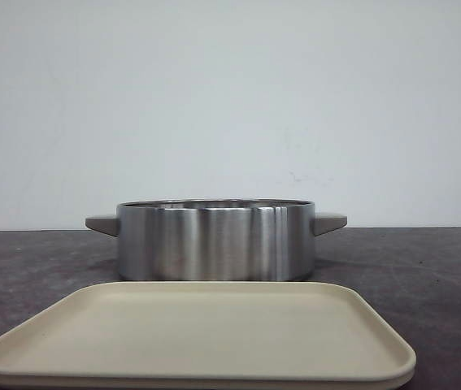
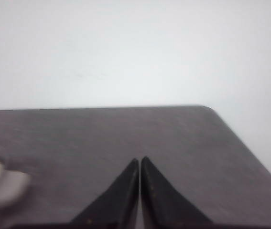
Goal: Steam buns
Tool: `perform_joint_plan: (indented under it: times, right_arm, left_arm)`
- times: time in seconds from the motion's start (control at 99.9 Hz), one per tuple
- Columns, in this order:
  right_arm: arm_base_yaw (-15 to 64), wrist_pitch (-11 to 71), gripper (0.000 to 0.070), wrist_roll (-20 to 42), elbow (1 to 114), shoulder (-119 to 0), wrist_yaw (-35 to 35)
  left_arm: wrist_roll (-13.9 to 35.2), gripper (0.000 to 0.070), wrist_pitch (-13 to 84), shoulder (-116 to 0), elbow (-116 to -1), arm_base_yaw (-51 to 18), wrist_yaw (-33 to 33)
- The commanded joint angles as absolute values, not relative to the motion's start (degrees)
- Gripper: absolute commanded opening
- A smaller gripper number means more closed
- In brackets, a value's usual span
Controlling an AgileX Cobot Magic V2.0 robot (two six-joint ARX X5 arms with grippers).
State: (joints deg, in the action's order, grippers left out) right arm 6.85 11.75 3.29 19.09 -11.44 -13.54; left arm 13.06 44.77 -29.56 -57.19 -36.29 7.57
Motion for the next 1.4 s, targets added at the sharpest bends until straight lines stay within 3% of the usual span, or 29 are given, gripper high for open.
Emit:
perform_joint_plan:
  times: [0.0,0.43,1.391]
  right_arm:
    - [4.8,11.6,0.0007,3.3,16.1,-9.7,-11.4]
    - [1.0,8.8,0.0006,4.5,0.7,-0.2,1.6]
    - [0.9,8.8,0.0006,3.9,0.7,-0.2,0.0]
  left_arm:
    - [13.1,0.0010,44.1,-29.9,-57.8,-36.8,7.6]
    - [13.1,0.0010,44.1,-29.9,-57.8,-36.8,7.6]
    - [13.1,0.0010,44.1,-29.9,-57.8,-36.8,7.6]
